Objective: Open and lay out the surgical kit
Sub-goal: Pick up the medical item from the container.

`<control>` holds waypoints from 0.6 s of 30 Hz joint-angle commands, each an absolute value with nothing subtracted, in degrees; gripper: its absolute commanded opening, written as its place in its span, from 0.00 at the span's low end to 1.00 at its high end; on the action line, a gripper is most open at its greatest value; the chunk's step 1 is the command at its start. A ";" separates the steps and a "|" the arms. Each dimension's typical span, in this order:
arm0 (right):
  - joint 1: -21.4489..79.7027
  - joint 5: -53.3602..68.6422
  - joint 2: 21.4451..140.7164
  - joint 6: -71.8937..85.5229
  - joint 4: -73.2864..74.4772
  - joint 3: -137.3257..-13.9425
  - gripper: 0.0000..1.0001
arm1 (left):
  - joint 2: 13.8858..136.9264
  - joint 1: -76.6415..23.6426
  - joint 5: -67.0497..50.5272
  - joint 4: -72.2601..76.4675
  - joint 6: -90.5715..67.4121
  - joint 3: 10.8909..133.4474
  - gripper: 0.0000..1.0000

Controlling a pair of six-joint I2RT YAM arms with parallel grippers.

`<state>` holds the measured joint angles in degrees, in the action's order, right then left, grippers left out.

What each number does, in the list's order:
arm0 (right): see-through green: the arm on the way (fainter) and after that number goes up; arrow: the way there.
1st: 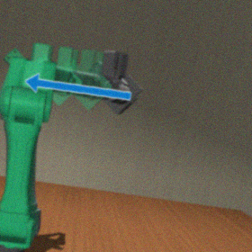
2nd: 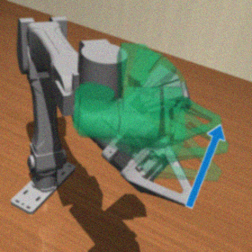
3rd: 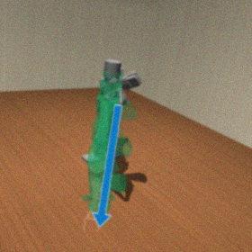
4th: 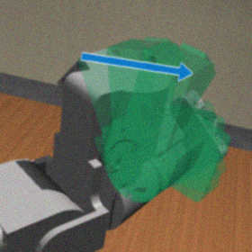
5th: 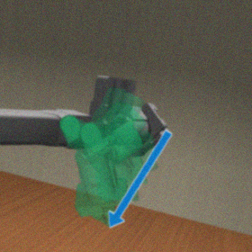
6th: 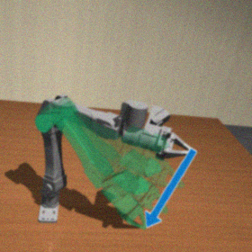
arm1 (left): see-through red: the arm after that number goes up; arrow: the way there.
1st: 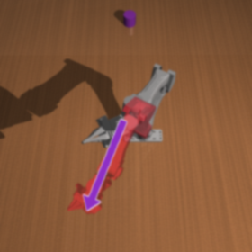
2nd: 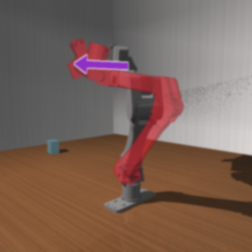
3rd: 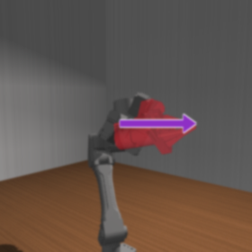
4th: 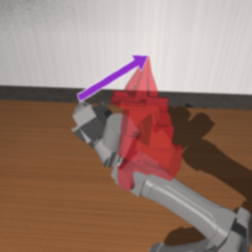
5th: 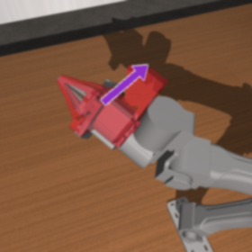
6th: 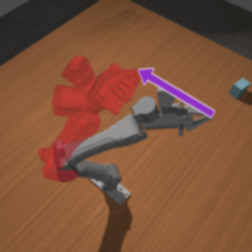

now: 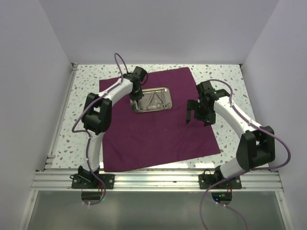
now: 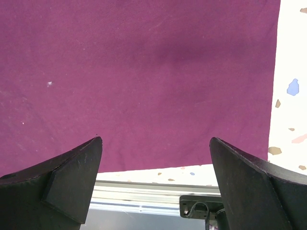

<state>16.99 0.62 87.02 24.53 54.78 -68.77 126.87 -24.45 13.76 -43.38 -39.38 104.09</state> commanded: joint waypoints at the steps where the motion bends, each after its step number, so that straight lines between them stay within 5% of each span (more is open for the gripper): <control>1: 17.23 0.88 87.36 23.29 53.70 -69.52 0.98 | 122.61 -24.35 13.71 -43.24 -37.97 106.17 0.00; 12: 17.23 2.02 87.19 23.47 52.21 -67.41 0.98 | 113.65 -24.43 10.64 -37.10 -34.28 91.06 0.00; 18: 17.23 2.81 87.54 23.64 51.85 -67.41 0.97 | 117.15 -24.43 9.58 -36.82 -34.01 93.77 0.06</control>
